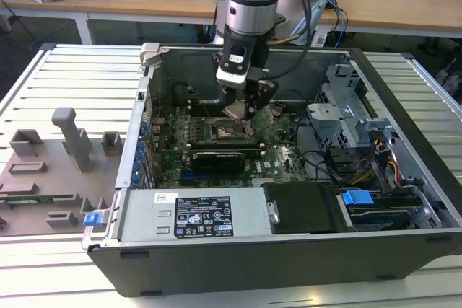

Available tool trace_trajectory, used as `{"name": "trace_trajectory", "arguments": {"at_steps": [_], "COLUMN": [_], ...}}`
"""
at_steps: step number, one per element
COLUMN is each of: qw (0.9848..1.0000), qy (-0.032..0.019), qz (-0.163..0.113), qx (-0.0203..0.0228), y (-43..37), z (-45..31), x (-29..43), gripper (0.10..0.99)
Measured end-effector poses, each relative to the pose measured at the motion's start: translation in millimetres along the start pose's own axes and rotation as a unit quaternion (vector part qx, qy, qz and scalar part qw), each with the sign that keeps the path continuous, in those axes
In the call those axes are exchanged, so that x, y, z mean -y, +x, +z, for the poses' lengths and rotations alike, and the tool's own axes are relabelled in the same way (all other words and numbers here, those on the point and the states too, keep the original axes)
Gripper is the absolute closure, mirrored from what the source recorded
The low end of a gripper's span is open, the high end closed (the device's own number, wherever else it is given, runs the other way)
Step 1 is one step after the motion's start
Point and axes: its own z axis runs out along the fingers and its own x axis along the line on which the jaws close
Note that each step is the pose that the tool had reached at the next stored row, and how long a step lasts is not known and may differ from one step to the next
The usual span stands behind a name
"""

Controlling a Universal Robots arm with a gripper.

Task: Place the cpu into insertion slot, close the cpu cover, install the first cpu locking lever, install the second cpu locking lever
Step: 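Place the cpu into insertion slot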

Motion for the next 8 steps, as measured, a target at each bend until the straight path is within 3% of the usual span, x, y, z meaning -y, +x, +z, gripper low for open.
{"name": "trace_trajectory", "arguments": {"at_steps": [8], "qw": [0.9991], "qy": [0.0006], "qz": [0.042], "qx": [0.0014], "y": [0.0], "z": [0.2], "x": [0.0], "gripper": [0.541]}}
